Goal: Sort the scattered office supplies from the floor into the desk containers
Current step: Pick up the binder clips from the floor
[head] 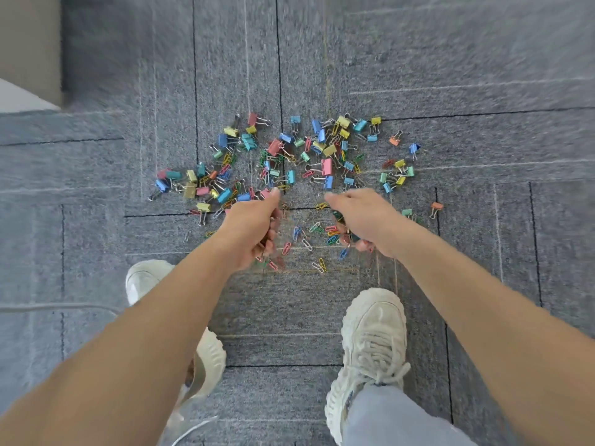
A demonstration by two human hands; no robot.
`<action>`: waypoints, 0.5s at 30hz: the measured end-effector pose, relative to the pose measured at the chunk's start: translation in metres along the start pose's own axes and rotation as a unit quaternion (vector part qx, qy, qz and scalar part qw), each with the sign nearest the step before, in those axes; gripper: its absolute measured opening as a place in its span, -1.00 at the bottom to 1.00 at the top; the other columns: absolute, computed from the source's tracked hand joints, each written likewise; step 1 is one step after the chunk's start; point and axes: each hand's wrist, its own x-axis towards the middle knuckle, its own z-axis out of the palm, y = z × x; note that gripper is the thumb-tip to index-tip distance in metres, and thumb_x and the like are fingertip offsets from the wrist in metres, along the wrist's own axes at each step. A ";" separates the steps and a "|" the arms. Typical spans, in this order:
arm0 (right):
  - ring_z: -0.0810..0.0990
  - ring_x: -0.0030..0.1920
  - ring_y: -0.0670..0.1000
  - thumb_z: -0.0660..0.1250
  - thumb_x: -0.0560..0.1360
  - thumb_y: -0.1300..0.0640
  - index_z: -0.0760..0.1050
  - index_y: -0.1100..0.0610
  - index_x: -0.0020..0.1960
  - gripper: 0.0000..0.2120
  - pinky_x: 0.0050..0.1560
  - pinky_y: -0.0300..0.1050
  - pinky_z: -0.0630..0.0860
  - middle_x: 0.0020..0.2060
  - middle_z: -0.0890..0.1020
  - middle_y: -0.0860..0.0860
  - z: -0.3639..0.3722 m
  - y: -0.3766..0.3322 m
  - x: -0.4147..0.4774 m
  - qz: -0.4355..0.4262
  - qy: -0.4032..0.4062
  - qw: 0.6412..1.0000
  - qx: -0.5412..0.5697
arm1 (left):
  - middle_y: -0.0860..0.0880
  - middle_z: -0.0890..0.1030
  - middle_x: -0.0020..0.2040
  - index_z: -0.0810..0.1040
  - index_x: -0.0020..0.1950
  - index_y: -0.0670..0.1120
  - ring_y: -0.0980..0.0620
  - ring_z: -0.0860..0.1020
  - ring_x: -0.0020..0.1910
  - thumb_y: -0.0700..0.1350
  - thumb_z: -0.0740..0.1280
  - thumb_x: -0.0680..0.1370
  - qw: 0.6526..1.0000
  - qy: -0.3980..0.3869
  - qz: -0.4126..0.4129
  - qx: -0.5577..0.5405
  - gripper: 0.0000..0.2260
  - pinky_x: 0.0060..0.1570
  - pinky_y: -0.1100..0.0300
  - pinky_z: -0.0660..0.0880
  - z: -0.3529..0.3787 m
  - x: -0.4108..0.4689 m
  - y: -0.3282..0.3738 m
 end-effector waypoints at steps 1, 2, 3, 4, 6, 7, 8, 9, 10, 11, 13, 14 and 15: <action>0.34 -0.40 0.04 0.19 0.63 -0.13 0.51 0.17 0.21 -0.60 -0.52 -0.21 0.28 -0.30 0.41 0.08 -0.002 -0.019 -0.017 -0.023 -0.002 0.999 -0.028 | 0.05 0.37 -0.46 0.44 -0.24 -0.05 0.13 0.29 -0.54 0.16 0.27 0.61 1.000 0.006 0.016 0.001 -0.65 -0.54 0.28 0.25 -0.009 -0.018 0.010; 0.36 -0.45 0.05 0.18 0.64 -0.13 0.50 0.19 0.29 -0.57 -0.49 -0.17 0.35 -0.34 0.44 0.09 -0.004 -0.040 -0.039 -0.049 -0.001 0.997 -0.058 | 0.05 0.37 -0.46 0.45 -0.25 -0.05 0.13 0.30 -0.54 0.18 0.28 0.60 0.999 0.009 0.034 -0.004 -0.64 -0.55 0.28 0.25 -0.018 -0.038 0.020; 0.44 -0.45 0.10 0.17 0.64 -0.12 0.47 0.22 0.33 -0.53 -0.44 -0.12 0.43 -0.35 0.51 0.12 -0.006 -0.061 -0.063 -0.077 0.002 0.993 -0.090 | 0.05 0.36 -0.46 0.44 -0.26 -0.04 0.13 0.30 -0.53 0.19 0.28 0.59 0.998 0.009 0.052 -0.017 -0.63 -0.55 0.29 0.25 -0.027 -0.062 0.030; 0.51 -0.40 0.14 0.16 0.64 -0.12 0.50 0.25 0.28 -0.53 -0.40 -0.10 0.47 -0.32 0.56 0.15 -0.008 -0.082 -0.090 -0.106 0.005 0.987 -0.118 | 0.05 0.36 -0.46 0.43 -0.27 -0.04 0.13 0.30 -0.53 0.21 0.29 0.59 0.997 0.011 0.068 -0.034 -0.62 -0.55 0.30 0.25 -0.038 -0.088 0.040; 0.42 -0.45 0.10 0.16 0.64 -0.11 0.55 0.17 -0.02 -0.63 -0.46 -0.17 0.37 -0.43 0.46 0.08 -0.012 -0.122 -0.151 -0.166 0.012 0.974 -0.155 | 0.07 0.34 -0.49 0.41 -0.28 -0.02 0.13 0.30 -0.55 0.24 0.27 0.58 0.993 0.015 0.097 -0.064 -0.61 -0.53 0.31 0.23 -0.059 -0.149 0.060; 0.34 -0.48 0.08 0.17 0.64 -0.10 0.50 0.11 -0.11 -0.67 -0.47 -0.19 0.33 -0.48 0.36 0.03 -0.012 -0.142 -0.185 -0.199 0.014 0.966 -0.165 | 0.07 0.33 -0.49 0.39 -0.29 -0.01 0.13 0.30 -0.56 0.26 0.25 0.58 0.990 0.013 0.111 -0.082 -0.59 -0.54 0.32 0.23 -0.070 -0.183 0.070; 0.28 -0.49 0.06 0.17 0.64 -0.08 0.43 0.09 -0.17 -0.68 -0.46 -0.18 0.31 -0.50 0.29 0.00 -0.010 -0.161 -0.220 -0.235 0.016 0.957 -0.170 | 0.06 0.32 -0.48 0.39 -0.30 -0.01 0.13 0.30 -0.57 0.28 0.23 0.58 0.987 0.008 0.127 -0.103 -0.58 -0.56 0.34 0.22 -0.082 -0.218 0.079; 0.26 -0.50 0.04 0.16 0.64 -0.06 0.37 0.10 -0.23 -0.66 -0.46 -0.18 0.31 -0.52 0.26 -0.02 -0.007 -0.177 -0.256 -0.265 0.019 0.948 -0.178 | 0.05 0.31 -0.47 0.39 -0.31 -0.01 0.13 0.30 -0.59 0.30 0.20 0.58 0.982 0.007 0.144 -0.125 -0.56 -0.58 0.35 0.22 -0.095 -0.253 0.086; 0.25 -0.52 0.02 0.16 0.65 -0.05 0.29 0.10 -0.29 -0.62 -0.46 -0.18 0.29 -0.52 0.25 -0.02 -0.003 -0.191 -0.293 -0.297 0.026 0.936 -0.188 | 0.05 0.30 -0.47 0.39 -0.31 -0.01 0.13 0.30 -0.60 0.32 0.19 0.58 0.975 0.014 0.165 -0.146 -0.54 -0.58 0.36 0.21 -0.109 -0.288 0.091; 0.25 -0.53 0.02 0.16 0.65 -0.03 0.22 0.10 -0.33 -0.58 -0.43 -0.16 0.28 -0.52 0.25 -0.01 0.003 -0.202 -0.331 -0.324 0.036 0.925 -0.197 | 0.05 0.30 -0.47 0.40 -0.32 -0.01 0.12 0.30 -0.61 0.32 0.17 0.58 0.968 0.024 0.190 -0.162 -0.53 -0.59 0.37 0.21 -0.123 -0.323 0.093; 0.36 -0.52 0.05 0.15 0.64 -0.03 0.17 0.08 -0.37 -0.56 -0.39 -0.12 0.29 -0.54 0.28 0.00 0.019 -0.218 -0.399 -0.372 0.050 0.905 -0.202 | 0.05 0.31 -0.50 0.40 -0.32 -0.02 0.12 0.30 -0.62 0.31 0.14 0.59 0.951 0.049 0.246 -0.182 -0.52 -0.59 0.38 0.21 -0.151 -0.389 0.090; 0.41 -0.53 0.04 0.15 0.64 -0.03 0.17 0.07 -0.37 -0.56 -0.37 -0.11 0.33 -0.55 0.30 -0.01 0.029 -0.223 -0.431 -0.393 0.054 0.896 -0.201 | 0.06 0.32 -0.52 0.40 -0.31 -0.01 0.12 0.30 -0.63 0.30 0.12 0.61 0.941 0.061 0.273 -0.190 -0.53 -0.60 0.39 0.20 -0.166 -0.421 0.084; 0.43 -0.55 0.02 0.15 0.63 -0.03 0.18 0.07 -0.37 -0.57 -0.35 -0.10 0.37 -0.54 0.31 0.00 0.040 -0.227 -0.462 -0.406 0.055 0.891 -0.196 | 0.06 0.32 -0.53 0.40 -0.31 -0.01 0.12 0.30 -0.63 0.28 0.10 0.62 0.931 0.071 0.298 -0.197 -0.54 -0.60 0.39 0.19 -0.180 -0.454 0.076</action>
